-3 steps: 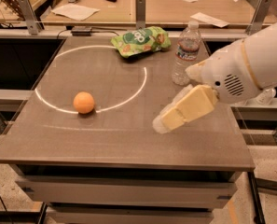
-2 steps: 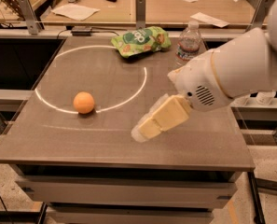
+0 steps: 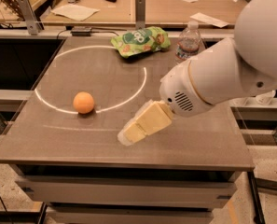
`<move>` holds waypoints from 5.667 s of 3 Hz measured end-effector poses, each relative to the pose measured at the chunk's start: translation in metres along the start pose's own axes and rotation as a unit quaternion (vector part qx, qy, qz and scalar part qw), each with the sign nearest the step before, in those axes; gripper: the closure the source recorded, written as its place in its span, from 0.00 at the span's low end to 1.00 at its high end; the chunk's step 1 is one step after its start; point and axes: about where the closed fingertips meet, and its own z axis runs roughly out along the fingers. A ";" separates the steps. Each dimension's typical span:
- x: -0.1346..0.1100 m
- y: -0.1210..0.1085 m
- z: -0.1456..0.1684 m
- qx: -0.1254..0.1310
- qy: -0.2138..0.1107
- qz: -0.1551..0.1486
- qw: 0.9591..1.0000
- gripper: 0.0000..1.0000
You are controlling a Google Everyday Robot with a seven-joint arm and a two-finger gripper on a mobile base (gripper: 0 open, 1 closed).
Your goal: Move orange near water bottle
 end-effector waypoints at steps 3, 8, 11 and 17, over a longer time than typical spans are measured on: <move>0.006 0.014 0.029 -0.001 -0.095 0.046 0.994 0.00; -0.034 0.028 0.113 0.059 -0.184 0.027 0.981 0.00; -0.049 -0.008 0.150 0.082 -0.193 0.032 0.977 0.00; -0.078 -0.020 0.204 0.005 -0.173 0.004 0.985 0.62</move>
Offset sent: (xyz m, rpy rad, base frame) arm -0.0167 0.0365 -0.0182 0.4211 -0.0322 -0.1423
